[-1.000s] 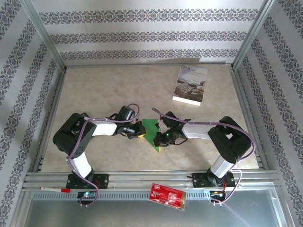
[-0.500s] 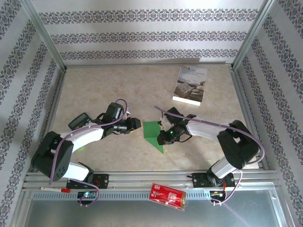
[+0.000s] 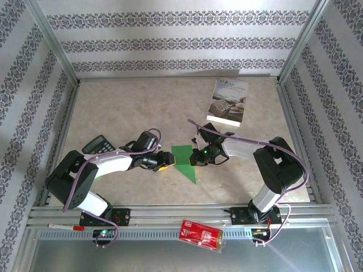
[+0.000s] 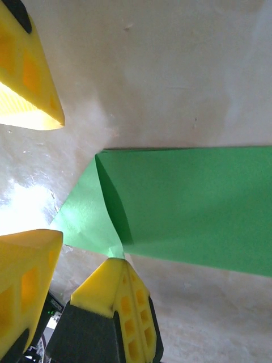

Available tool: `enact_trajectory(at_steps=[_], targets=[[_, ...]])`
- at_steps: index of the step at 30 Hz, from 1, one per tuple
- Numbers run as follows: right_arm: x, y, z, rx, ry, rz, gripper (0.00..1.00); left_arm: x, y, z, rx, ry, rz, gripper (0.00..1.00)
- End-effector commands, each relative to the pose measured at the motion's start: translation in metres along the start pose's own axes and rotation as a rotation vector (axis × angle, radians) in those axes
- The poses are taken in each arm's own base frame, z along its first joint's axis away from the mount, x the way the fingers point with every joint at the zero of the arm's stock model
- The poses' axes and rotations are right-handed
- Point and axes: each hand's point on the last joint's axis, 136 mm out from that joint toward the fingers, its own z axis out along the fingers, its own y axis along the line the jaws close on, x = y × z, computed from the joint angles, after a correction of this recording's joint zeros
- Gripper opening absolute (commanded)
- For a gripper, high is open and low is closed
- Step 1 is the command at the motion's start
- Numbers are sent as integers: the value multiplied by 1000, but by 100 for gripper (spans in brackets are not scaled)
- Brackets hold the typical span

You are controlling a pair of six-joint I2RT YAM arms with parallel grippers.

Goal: Fold a paper plane with a square sheet of paper (pick it up from the middle)
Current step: Third fold the triangle at the center of the table.

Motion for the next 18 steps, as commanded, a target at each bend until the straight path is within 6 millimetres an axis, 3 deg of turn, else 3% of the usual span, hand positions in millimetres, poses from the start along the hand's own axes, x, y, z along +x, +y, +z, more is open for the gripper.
enact_trajectory(at_steps=[1, 9, 18], targets=[[0, -14, 3, 43, -1, 29, 5, 4, -4, 4, -10, 15, -23, 51], [12, -40, 14, 120, 26, 60, 2, 8, -3, 10, -32, 16, -34, 57], [17, -50, 19, 141, 22, 77, 0, 10, -14, 23, -36, 41, -22, 56]])
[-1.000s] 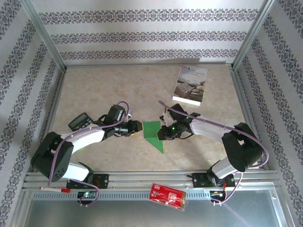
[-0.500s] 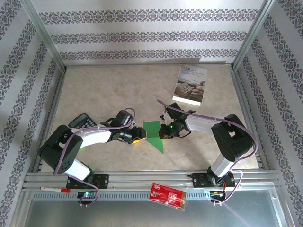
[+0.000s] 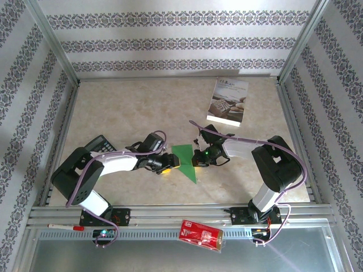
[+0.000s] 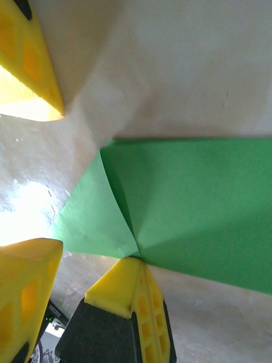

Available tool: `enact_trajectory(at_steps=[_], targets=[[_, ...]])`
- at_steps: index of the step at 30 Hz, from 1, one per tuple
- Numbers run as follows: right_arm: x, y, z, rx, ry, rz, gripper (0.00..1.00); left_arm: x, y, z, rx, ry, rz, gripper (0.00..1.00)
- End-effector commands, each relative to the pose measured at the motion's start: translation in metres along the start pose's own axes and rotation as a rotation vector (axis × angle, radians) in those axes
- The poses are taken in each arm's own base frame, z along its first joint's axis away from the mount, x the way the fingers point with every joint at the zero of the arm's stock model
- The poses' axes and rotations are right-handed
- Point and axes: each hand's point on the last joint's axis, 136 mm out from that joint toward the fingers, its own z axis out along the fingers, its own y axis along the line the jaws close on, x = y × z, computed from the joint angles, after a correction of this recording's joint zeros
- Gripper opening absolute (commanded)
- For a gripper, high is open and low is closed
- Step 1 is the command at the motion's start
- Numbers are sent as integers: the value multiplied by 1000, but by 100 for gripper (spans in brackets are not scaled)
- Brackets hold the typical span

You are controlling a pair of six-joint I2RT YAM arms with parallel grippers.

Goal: Fold a paper plane with a square sheet of paper (pick it up from the middle)
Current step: Fourth fold the wing at the center of the table.

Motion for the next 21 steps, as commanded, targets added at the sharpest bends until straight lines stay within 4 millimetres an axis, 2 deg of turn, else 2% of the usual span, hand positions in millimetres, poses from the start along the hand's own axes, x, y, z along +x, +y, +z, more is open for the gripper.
enact_trajectory(at_steps=[1, 9, 14, 21], targets=[[15, -34, 13, 112, 27, 57, 0, -2, -7, 6, -7, 5, -2, 56], [17, -34, 13, 111, 37, 58, 0, -7, -6, 14, -20, 6, -10, 55], [19, -36, 14, 115, 36, 64, 0, -14, -14, 16, 20, -10, -2, 54], [17, -35, 15, 111, 39, 64, 0, -30, -15, 12, 19, -54, -7, 47]])
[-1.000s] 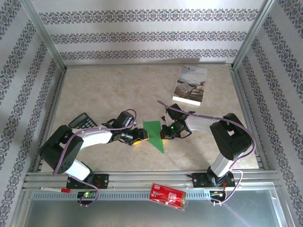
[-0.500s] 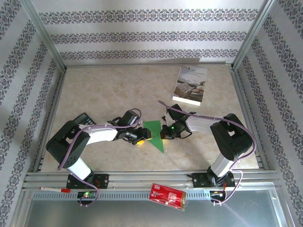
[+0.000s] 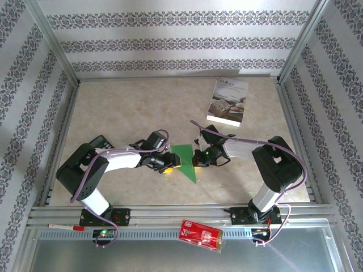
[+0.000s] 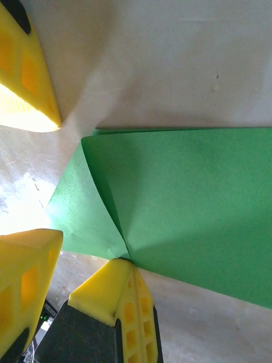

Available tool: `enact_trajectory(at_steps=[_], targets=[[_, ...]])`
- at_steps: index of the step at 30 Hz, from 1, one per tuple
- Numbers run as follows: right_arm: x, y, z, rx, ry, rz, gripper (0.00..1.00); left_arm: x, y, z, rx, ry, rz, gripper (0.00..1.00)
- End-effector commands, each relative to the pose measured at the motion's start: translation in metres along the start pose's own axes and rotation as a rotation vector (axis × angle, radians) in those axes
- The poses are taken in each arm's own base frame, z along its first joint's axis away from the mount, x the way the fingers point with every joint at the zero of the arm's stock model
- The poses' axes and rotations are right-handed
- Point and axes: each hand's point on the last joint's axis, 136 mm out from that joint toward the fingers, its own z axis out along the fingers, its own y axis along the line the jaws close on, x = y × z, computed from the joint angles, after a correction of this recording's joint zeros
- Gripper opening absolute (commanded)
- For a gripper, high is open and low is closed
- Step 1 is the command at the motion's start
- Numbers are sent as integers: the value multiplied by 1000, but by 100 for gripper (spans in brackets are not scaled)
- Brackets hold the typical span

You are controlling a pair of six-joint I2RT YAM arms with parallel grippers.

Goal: Fold a paper plane with a square sheet of paper (pick it up from the middle)
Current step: Fourth fold the wing at the center of the table.

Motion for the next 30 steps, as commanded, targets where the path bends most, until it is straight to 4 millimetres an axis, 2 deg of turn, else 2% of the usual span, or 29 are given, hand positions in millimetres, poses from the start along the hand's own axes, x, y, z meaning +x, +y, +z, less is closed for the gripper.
enact_trajectory(at_steps=[1, 14, 22, 30], targets=[[17, -36, 14, 126, 45, 47, 0, -26, -17, 4, 44, -76, 34, 46], [19, -39, 15, 129, 52, 52, 0, -33, -11, 3, 16, -73, 35, 36], [19, -41, 15, 131, 53, 54, 0, -37, -22, -9, 64, -98, 57, 37], [19, -43, 16, 134, 60, 59, 0, -38, -33, -11, 126, -100, 79, 36]])
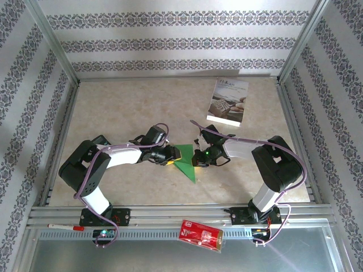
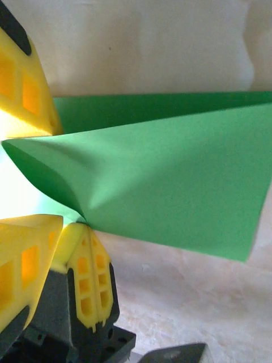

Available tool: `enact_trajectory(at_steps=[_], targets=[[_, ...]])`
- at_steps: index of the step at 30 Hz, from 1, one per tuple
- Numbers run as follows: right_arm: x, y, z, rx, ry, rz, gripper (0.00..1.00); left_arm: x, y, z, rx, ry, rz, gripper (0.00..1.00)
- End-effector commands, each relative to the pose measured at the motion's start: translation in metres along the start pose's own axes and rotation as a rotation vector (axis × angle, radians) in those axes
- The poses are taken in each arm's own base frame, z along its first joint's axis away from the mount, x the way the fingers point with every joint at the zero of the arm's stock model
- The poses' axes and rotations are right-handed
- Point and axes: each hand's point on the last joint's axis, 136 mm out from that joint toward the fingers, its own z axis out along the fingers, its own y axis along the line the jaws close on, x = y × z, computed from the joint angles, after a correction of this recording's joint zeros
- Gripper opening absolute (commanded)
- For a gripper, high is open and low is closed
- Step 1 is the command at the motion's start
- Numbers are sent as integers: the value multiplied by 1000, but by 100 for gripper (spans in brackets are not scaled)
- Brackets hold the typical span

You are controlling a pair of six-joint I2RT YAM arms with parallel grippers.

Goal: Fold a paper plane with a square sheet of paper (pick it up from the middle)
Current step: Fourth fold the wing at the center of the table.

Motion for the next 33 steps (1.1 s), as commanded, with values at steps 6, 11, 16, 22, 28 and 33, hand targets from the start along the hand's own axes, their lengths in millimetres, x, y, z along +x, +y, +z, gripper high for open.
enact_trajectory(at_steps=[6, 11, 16, 22, 28, 33], targets=[[15, -40, 13, 137, 52, 49, 0, 2, -11, -4, 63, 13, 77, 29], [7, -31, 8, 116, 40, 11, 1, 3, -3, -4, 23, 14, 66, 14], [-11, -10, -17, 104, -24, -89, 11, 1, 0, -8, 2, -9, 5, 5], [-13, 8, -51, 128, -104, -190, 24, 1, 7, -19, -45, -49, -68, 2], [0, 45, -59, 129, -228, -314, 35, 5, 13, -27, -48, -75, -202, 0], [9, 65, -37, 174, -295, -368, 40, 6, 13, -36, -48, -99, -289, 0]])
